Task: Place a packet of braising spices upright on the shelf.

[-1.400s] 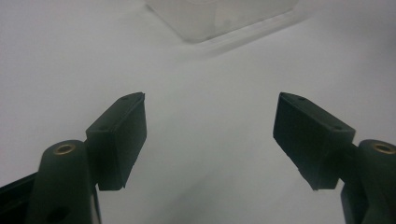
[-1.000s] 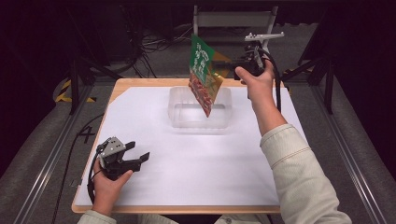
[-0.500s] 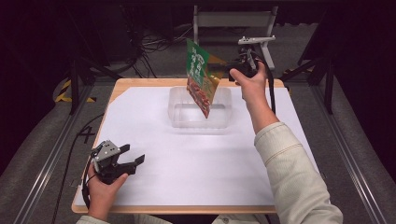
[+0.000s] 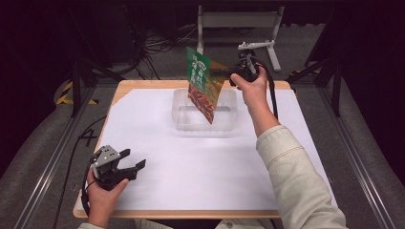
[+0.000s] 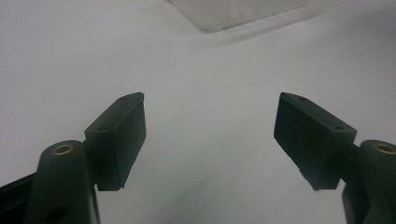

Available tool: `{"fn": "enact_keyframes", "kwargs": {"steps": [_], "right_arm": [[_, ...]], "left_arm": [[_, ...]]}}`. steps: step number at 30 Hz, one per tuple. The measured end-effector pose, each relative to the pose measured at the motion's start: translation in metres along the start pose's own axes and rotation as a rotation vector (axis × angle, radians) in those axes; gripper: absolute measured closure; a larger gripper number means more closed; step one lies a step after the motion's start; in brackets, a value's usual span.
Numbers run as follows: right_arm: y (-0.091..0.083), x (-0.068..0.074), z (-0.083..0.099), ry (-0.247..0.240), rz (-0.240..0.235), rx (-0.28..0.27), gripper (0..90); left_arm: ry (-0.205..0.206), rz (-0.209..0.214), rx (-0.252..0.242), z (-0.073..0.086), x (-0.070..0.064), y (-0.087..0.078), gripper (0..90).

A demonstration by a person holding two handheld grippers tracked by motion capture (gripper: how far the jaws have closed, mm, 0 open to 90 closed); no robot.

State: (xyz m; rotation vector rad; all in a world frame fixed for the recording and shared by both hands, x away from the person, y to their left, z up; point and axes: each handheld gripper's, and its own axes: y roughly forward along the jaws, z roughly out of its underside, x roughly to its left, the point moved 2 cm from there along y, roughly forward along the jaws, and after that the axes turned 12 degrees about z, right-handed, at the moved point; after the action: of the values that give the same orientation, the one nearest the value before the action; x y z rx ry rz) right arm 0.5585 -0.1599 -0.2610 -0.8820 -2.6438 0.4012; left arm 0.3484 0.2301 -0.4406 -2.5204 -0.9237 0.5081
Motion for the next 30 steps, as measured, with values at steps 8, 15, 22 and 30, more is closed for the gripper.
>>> {"fn": "enact_keyframes", "kwargs": {"steps": [8,15,22,30], "right_arm": [[0.006,-0.002,0.003,0.016,0.003,-0.015,90.0],[0.010,-0.003,0.002,0.007,0.022,-0.030,90.0],[0.017,-0.005,0.005,-0.006,0.050,-0.010,90.0],[0.024,-0.006,0.013,-0.011,0.057,0.012,90.0]], "left_arm": [[-0.002,0.001,0.003,0.000,0.000,0.001,26.0],[-0.003,0.003,0.004,0.001,0.000,0.001,26.0],[-0.004,0.003,0.004,0.001,0.001,0.001,25.9],[-0.003,0.002,0.005,0.000,0.000,0.001,25.9]]}}
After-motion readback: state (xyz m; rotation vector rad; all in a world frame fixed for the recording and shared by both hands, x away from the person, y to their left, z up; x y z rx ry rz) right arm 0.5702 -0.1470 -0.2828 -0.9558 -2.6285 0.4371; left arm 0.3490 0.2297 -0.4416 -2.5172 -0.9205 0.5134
